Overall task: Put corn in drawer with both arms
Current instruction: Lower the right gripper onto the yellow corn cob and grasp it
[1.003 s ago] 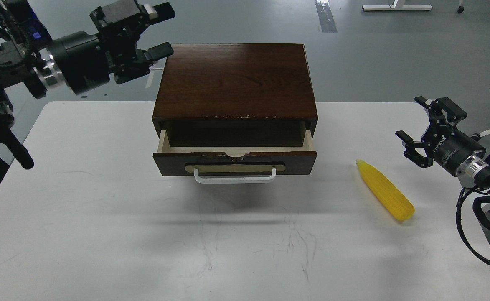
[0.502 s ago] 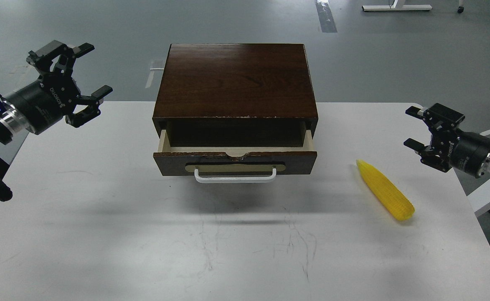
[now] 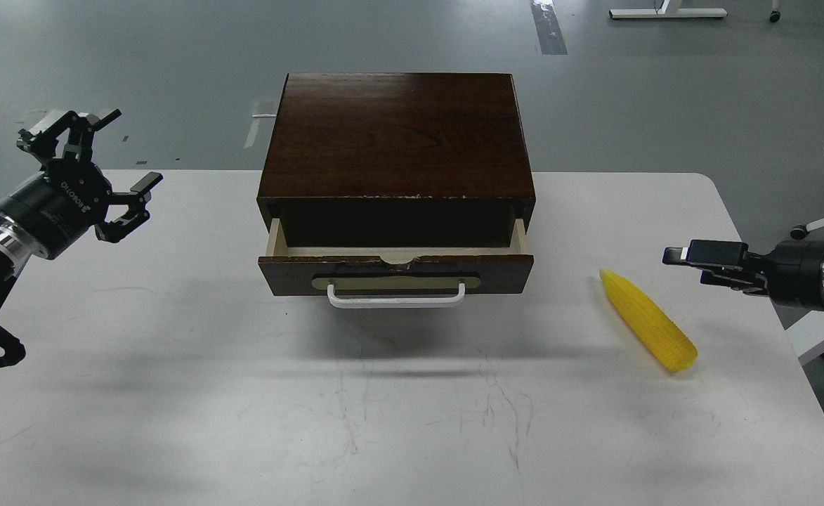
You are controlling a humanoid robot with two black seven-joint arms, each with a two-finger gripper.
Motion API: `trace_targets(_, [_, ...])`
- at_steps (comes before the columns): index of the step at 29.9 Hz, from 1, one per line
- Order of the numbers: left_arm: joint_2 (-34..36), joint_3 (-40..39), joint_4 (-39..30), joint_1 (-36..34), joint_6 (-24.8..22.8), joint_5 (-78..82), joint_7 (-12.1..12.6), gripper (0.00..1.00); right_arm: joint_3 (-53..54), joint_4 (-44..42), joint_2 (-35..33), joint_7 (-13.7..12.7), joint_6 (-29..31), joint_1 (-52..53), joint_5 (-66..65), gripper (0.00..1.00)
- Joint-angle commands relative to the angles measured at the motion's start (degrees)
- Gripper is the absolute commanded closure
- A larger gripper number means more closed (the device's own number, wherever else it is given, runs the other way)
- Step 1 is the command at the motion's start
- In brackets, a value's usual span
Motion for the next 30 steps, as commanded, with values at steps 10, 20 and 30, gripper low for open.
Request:
trace_targets(10, [-1.0, -1.8, 0.0, 0.4, 0.0, 0.0, 0.0, 0.02, -13.7, -4.6, 8.5, 0.0, 0.0, 8.0, -9.8, 0.00])
trace_targets(20, [-1.0, -2.2, -0.2, 0.4, 0.0, 0.1, 0.0, 0.02, -16.8, -6.3, 12.0, 0.0, 0.0, 8.6, -9.8, 0.07])
trace_targets(30, [-0.9, -2.3, -0.4, 0.4, 0.0, 0.1, 0.0, 0.02, -19.5, -6.5, 12.2, 0.0, 0.0, 8.8, -9.8, 0.92])
